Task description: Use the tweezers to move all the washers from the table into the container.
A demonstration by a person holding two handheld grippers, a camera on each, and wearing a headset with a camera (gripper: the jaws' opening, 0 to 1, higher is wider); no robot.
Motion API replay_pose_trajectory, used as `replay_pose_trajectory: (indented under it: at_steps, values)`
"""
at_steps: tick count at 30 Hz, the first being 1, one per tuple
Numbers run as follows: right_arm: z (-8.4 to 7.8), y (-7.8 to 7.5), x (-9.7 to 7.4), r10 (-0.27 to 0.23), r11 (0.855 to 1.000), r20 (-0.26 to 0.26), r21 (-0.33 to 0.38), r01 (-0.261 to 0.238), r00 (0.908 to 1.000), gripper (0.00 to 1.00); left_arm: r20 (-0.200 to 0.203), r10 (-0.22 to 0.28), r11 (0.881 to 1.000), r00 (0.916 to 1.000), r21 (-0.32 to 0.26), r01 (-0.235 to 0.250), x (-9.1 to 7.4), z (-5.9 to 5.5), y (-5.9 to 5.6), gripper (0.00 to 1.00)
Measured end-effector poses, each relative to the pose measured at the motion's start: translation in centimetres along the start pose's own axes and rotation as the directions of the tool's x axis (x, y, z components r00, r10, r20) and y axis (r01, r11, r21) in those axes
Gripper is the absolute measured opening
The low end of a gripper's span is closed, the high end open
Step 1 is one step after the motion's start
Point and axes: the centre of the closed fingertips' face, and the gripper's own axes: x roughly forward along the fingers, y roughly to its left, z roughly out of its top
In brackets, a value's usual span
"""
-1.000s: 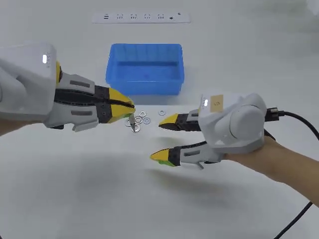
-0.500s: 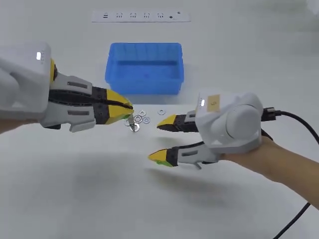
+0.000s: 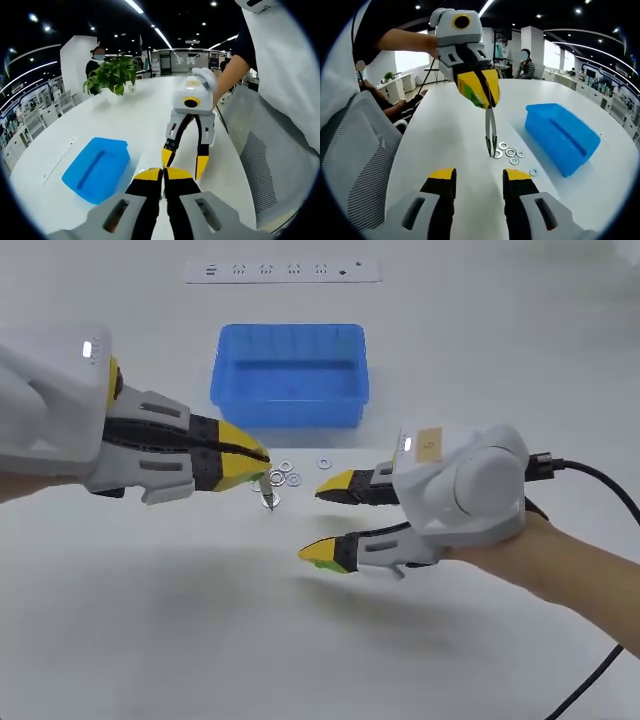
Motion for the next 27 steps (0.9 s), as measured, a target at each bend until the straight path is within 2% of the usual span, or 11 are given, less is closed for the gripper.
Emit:
replay_pose_trajectory:
  at_steps: [3,8,10,11,14,17,23,27]
  values:
    - [0.2,0.1,0.3,0.009,1.000,0.001,-0.007,-0.009,1.0000,0.38,-0.009,-0.011,1.000,0.9999,-0.014,0.011,0.0,-0.1,-0.2,0.05]
    - [1.4,-0.7,1.6,0.028,0.999,0.002,-0.037,-0.028,0.9996,0.38,-0.032,-0.012,1.000,0.9994,-0.014,0.011,0.0,-0.3,-0.1,0.05]
    - [1.9,-1.1,2.2,0.035,0.998,0.006,-0.048,-0.035,0.9994,0.37,-0.083,-0.028,0.999,0.9962,0.036,0.031,0.1,-0.7,-0.4,0.06]
    - [2.1,-1.3,2.4,0.039,0.998,0.008,-0.052,-0.038,0.9992,0.36,-0.089,-0.034,0.999,0.9955,0.036,0.037,0.3,-0.7,-0.5,0.06]
    - [3.1,-1.5,3.1,0.058,0.995,0.023,-0.078,-0.056,0.9980,0.31,-0.082,-0.035,0.999,0.9960,0.028,0.038,0.6,-0.7,-0.6,0.06]
    - [3.5,-1.5,3.7,0.078,0.992,0.016,-0.102,-0.076,0.9968,0.25,-0.070,-0.025,1.000,0.9973,0.013,0.026,0.7,-0.8,-0.3,0.06]
    - [3.3,-1.1,4.2,0.121,0.987,0.002,-0.110,-0.120,0.9927,0.15,-0.070,-0.027,1.000,0.9972,0.008,0.027,0.8,-0.8,-0.2,0.06]
    - [3.3,-1.4,4.4,0.117,0.985,-0.003,-0.128,-0.117,0.9931,0.12,-0.071,-0.029,1.000,0.9970,0.006,0.029,0.9,-0.8,0.0,0.06]
